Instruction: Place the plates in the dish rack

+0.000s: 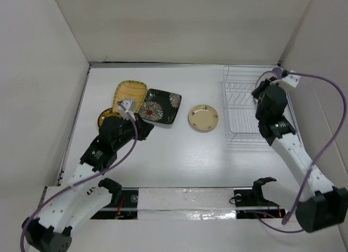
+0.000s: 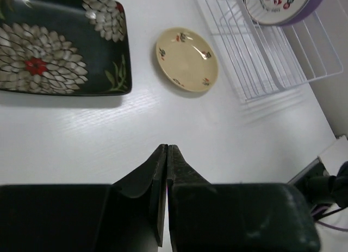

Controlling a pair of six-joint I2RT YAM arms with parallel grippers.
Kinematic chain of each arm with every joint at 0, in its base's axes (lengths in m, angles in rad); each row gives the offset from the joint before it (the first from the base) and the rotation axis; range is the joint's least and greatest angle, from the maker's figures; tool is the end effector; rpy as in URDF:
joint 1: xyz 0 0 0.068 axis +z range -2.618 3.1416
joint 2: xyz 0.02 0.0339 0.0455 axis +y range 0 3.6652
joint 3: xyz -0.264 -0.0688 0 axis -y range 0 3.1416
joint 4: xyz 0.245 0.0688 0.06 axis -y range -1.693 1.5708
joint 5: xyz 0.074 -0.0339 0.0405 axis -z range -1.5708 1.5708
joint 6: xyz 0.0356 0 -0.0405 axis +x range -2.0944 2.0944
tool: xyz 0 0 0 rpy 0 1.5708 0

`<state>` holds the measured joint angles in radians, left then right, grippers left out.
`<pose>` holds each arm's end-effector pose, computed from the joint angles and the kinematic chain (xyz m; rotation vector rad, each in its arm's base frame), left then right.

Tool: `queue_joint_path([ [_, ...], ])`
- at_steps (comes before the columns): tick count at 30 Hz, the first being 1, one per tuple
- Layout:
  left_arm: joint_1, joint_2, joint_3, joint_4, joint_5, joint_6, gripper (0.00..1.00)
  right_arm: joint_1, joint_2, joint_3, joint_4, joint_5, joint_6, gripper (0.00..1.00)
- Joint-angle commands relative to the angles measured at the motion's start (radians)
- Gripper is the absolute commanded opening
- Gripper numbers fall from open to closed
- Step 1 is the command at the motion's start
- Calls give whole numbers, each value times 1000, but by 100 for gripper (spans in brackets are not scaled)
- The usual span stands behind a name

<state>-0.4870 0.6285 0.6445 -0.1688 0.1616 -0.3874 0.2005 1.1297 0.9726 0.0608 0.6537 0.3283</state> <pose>0.1372 -0.0792 0.3160 0.2123 1.7734 -0.7778 0.2595 0.0307 0.3633 0.5848 1.5419 -0.1417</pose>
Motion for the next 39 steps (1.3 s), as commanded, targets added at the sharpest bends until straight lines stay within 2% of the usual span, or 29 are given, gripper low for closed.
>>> queue_joint_path([
  [1,-15,176,81,158,137,-74,0,94,-160,-161,62,-155,135,0],
  [2,-27,218,93,173,166,-97,0,121,-192,-196,66,-208,159,0],
  [7,-39,494,130,378,174,-269,0,286,-340,-397,108,-252,232,0],
  [10,-88,639,132,465,119,-367,4,367,-384,-440,108,-264,242,1],
  [13,-183,782,208,437,-84,-357,14,428,-398,-434,86,-241,215,4],
  [14,-232,821,234,428,-153,-352,23,441,-401,-428,83,-229,207,6],
  [15,-243,897,277,423,-218,-361,26,450,-410,-425,79,-229,196,11],
  [16,-243,933,291,430,-218,-375,26,462,-416,-425,79,-229,189,11],
  [18,-266,993,320,448,-272,-399,28,462,-433,-420,70,-247,175,18],
  [20,-292,1060,351,434,-377,-401,35,473,-446,-419,65,-265,157,26],
  [24,-344,1145,435,384,-490,-441,50,484,-481,-414,28,-296,138,28],
  [31,-354,1275,523,287,-539,-577,50,493,-553,-423,-10,-342,118,31],
  [35,-374,1318,564,262,-582,-620,40,493,-579,-423,-27,-365,118,31],
  [39,-383,1363,622,215,-632,-659,38,493,-616,-426,-38,-379,117,31],
])
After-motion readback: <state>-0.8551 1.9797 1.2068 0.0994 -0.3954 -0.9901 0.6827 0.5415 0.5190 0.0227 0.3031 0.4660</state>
